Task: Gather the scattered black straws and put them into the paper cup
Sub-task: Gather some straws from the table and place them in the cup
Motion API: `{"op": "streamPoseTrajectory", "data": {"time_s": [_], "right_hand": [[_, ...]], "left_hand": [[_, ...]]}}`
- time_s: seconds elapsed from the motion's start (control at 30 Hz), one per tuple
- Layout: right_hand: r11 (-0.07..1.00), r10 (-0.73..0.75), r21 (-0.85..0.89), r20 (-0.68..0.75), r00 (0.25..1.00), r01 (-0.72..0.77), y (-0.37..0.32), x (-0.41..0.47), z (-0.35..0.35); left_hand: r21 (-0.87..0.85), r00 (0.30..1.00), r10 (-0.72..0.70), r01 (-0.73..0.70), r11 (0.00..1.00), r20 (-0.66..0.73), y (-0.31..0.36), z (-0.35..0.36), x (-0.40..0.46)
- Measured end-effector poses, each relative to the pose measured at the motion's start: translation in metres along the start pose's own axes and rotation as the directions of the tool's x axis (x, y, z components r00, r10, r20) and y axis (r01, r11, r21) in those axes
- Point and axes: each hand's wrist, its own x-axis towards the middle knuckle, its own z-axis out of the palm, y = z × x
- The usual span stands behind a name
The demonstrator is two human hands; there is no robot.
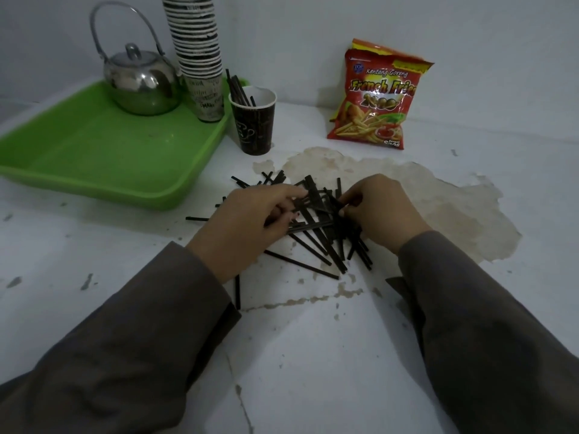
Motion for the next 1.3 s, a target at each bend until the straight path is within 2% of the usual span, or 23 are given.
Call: {"op": "streamPoseTrajectory", "data": {"time_s": [0.1,0.27,0.5,0.7,0.83,0.97,1.03,1.17,1.3], "right_hand": [[1.0,-0.007,0.023,0.003,1.0,0.007,0.004,0.0,-0.001],[0.999,-0.048,-0.018,-0.008,0.999,0.048,0.009,0.003,-0.007],[0.992,-0.017,0.124,-0.006,1.0,0.018,0.026,0.003,-0.03],[0.969,-0.011,0.248,0.018,1.0,0.007,0.026,0.0,-0.036],[0.885,0.034,0.463,0.024,0.999,-0.041,0.025,-0.001,-0.042],[0.78,0.019,0.625,0.033,0.999,-0.035,0.025,-0.005,-0.047],[0.741,-0.001,0.671,0.03,1.0,-0.019,0.025,-0.007,-0.048],[0.665,-0.035,0.747,0.049,0.998,-0.014,0.023,-0.008,-0.048],[0.583,-0.044,0.812,0.056,0.997,-0.02,0.021,-0.008,-0.046]], "left_hand": [[0.017,0.996,-0.031,0.032,0.999,-0.078,0.0,0.009,0.011],[0.07,0.998,-0.044,0.048,0.996,-0.055,0.0,0.026,0.024],[0.102,0.992,0.001,0.012,0.995,-0.124,0.009,0.024,0.021],[0.09,1.0,-0.006,0.006,0.996,0.004,0.014,0.028,0.036],[0.183,0.992,0.007,-0.03,0.983,0.125,0.015,0.046,0.059],[0.334,0.954,-0.089,-0.012,0.942,0.286,0.011,0.066,0.072],[0.355,0.947,-0.12,0.007,0.935,0.297,0.008,0.069,0.073],[0.363,0.973,-0.01,-0.077,0.929,0.232,0.008,0.067,0.065],[0.356,0.968,0.006,-0.098,0.929,0.25,0.013,0.059,0.062]]}}
